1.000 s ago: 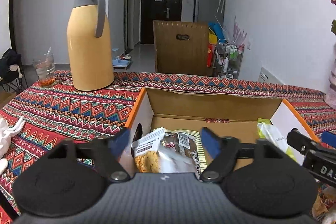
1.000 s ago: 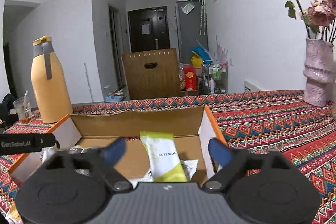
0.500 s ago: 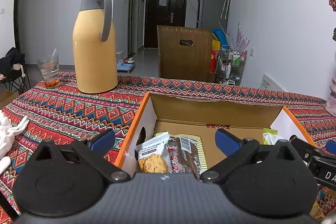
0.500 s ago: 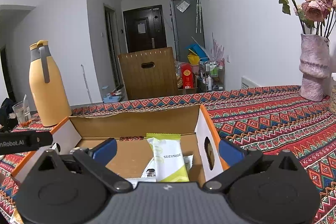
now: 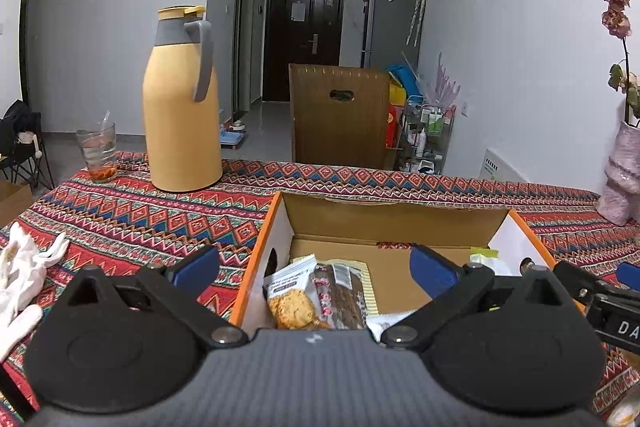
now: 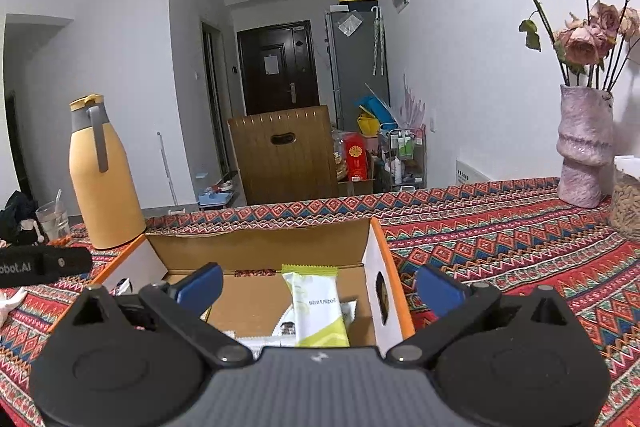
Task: Organize snacks
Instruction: 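Move both grippers back to the snack pile beside the box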
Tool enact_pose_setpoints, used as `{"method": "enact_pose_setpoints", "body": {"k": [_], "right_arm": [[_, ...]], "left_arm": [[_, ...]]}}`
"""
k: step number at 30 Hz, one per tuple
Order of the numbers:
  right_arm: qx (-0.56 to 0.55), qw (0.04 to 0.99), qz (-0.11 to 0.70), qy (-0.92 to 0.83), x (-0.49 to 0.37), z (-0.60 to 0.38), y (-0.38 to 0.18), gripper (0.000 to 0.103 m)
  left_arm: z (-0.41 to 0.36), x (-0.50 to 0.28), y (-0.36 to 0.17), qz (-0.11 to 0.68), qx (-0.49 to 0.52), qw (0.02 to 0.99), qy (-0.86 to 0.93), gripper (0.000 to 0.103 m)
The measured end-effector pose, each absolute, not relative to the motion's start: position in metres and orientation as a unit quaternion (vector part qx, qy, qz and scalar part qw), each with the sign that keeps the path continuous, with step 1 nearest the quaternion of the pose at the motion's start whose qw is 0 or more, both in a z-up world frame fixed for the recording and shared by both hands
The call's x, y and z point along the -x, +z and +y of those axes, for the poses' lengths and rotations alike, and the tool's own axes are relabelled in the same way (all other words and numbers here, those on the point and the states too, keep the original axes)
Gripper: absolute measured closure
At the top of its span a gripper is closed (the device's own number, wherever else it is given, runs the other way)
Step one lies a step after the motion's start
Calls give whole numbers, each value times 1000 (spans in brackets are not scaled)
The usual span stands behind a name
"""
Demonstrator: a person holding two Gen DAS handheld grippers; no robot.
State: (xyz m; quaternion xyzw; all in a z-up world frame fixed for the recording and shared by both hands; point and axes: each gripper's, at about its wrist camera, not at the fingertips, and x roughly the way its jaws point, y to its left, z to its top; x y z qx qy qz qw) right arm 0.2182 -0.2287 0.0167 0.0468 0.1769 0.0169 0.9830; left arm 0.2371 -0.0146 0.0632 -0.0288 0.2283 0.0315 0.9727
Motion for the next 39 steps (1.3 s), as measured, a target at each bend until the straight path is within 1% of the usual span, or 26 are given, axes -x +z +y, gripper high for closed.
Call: {"method": "enact_pose_setpoints", "body": {"k": [10,19,35,39], "right_arm": [[-50,981,184,19,-178,-235,13,0],[-47,978,201,28,-140,-236,-2,0],[-28,964,261,37,-81,-236,-42,0],[-24,960,277,44,-68,-227,-47,0]], "left_arm": [[0,-204,61,242,33,969,33,0],[17,-169,49,257,34,965,28,0],[39,-120,-1,304,33,952,28,0],[40,-115,-5,309,32,950,24,0]]}}
